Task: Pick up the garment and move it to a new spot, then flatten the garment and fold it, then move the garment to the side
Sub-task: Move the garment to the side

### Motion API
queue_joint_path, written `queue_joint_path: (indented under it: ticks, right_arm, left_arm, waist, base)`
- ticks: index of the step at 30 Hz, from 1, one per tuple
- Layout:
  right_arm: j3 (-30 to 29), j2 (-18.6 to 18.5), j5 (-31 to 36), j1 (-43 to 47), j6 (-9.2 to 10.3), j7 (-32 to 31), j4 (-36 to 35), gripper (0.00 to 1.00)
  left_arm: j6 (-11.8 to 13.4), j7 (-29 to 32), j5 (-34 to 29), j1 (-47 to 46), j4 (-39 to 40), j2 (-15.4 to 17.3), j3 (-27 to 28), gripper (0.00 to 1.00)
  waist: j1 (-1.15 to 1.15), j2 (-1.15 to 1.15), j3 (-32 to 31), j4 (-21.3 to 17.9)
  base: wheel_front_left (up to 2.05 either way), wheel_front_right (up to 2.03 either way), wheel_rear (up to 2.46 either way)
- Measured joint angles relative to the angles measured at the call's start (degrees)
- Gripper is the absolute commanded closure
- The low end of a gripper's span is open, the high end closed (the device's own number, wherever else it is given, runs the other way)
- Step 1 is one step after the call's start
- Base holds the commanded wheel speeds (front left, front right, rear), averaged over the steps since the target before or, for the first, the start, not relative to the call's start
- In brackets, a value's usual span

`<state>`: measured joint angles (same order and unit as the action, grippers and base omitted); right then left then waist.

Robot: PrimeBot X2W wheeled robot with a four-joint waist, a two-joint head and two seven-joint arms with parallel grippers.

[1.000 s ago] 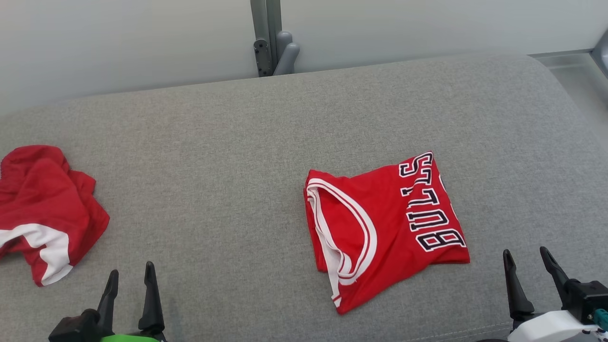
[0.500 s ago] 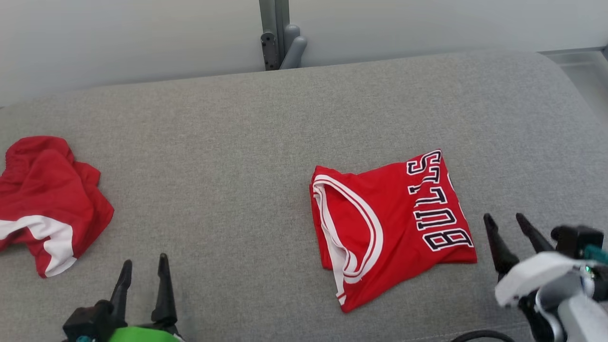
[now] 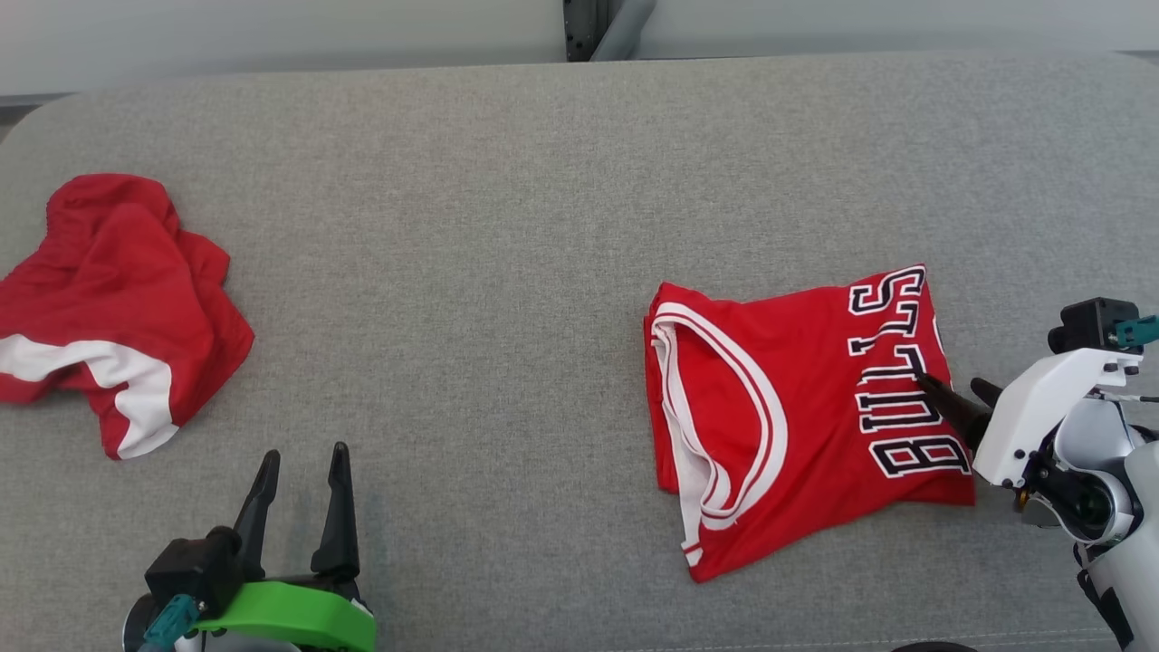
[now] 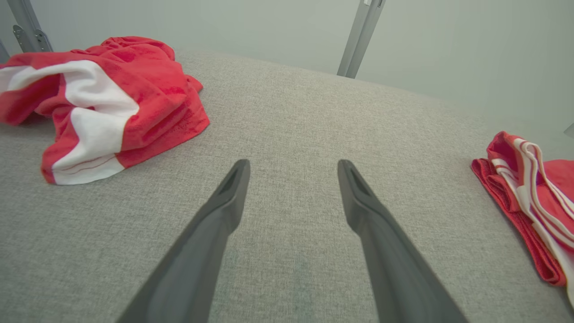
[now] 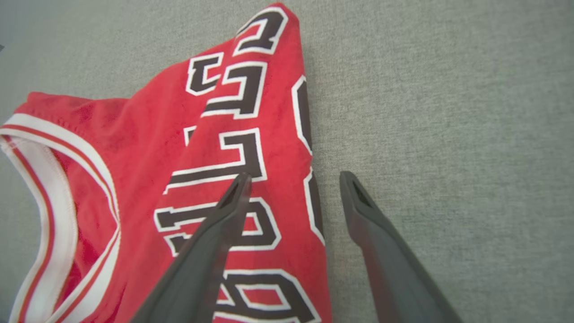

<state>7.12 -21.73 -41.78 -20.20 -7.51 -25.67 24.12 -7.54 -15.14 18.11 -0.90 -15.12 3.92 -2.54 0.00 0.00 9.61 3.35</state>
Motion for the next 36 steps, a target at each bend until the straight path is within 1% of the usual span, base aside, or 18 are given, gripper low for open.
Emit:
queue_joint_path:
  ticks: [3,6,7,8,10,15,20,21,25,31,36]
  right_arm:
    - [0.4,-0.5,0.0,-0.7,0.0,-1.5,1.7,0.0]
    - [1.0,0.4,-1.4,-2.1,0.01,-2.9,3.1,0.0]
    - [1.7,0.6,-1.8,-2.8,0.01,-3.4,3.2,0.56]
    - [2.3,0.8,-2.2,-3.5,0.01,-3.6,3.3,1.0]
    - [3.3,0.5,-2.1,-5.1,0.01,-3.6,4.0,1.0]
    - [5.6,-2.0,-2.6,-9.6,-0.02,-5.9,3.5,1.0]
    - [5.7,-6.5,-3.6,-16.6,-0.02,-8.4,0.7,1.0]
    - [5.2,-8.3,-2.5,-19.1,-0.02,-8.8,1.0,1.0]
    - [2.8,-11.8,3.0,-24.5,-0.02,-7.5,4.3,1.0]
    - [-2.2,-13.4,10.0,-30.2,-0.03,-4.3,9.4,1.0]
    - [-7.9,-14.3,15.6,-33.3,-0.02,-1.3,14.0,1.0]
  left_arm:
    - [0.0,0.0,0.0,-0.7,0.1,0.0,0.0,0.0]
    - [0.0,0.0,0.1,-1.3,0.1,0.0,-0.3,0.0]
    - [0.0,0.0,0.2,-1.6,0.2,0.0,-0.2,0.0]
    - [0.0,0.0,0.2,-1.8,0.2,0.0,-0.2,0.0]
    - [0.0,0.0,0.2,-2.2,0.3,0.2,-0.3,0.0]
    - [0.0,0.0,0.2,-3.7,0.5,1.1,-0.6,0.0]
    - [0.0,0.0,0.2,-5.8,1.0,1.9,-1.3,0.0]
    - [0.0,0.0,0.2,-6.9,1.2,2.1,-2.1,0.0]
    - [0.0,0.0,0.4,-9.6,1.8,2.2,-4.1,0.0]
    - [0.0,0.0,0.8,-13.2,3.4,2.8,-6.5,0.0]
    - [0.0,0.0,0.9,-15.0,6.0,4.0,-6.1,0.0]
  waist:
    - [0.0,0.0,1.2,0.5]
    - [0.0,0.0,2.4,0.8]
    - [0.0,0.0,2.8,0.8]
    - [0.0,0.0,3.2,0.7]
    - [0.0,0.0,3.8,0.4]
    - [0.0,0.0,4.9,-1.4]
    - [0.0,0.0,6.2,-3.4]
    - [0.0,0.0,7.1,-4.0]
    - [0.0,0.0,9.5,-4.8]
    - [0.0,0.0,14.1,-5.5]
    - [0.0,0.0,18.1,-6.1]
  base:
    - [0.0,0.0,0.0]
    - [0.0,0.0,0.0]
    - [0.0,0.0,0.0]
    - [0.0,0.0,0.0]
    - [0.0,0.0,0.0]
    - [0.0,0.0,0.0]
    - [0.0,0.0,0.0]
    - [0.0,0.0,0.0]
    - [0.0,0.0,0.0]
    - [0.0,0.0,0.0]
    - [0.0,0.0,0.0]
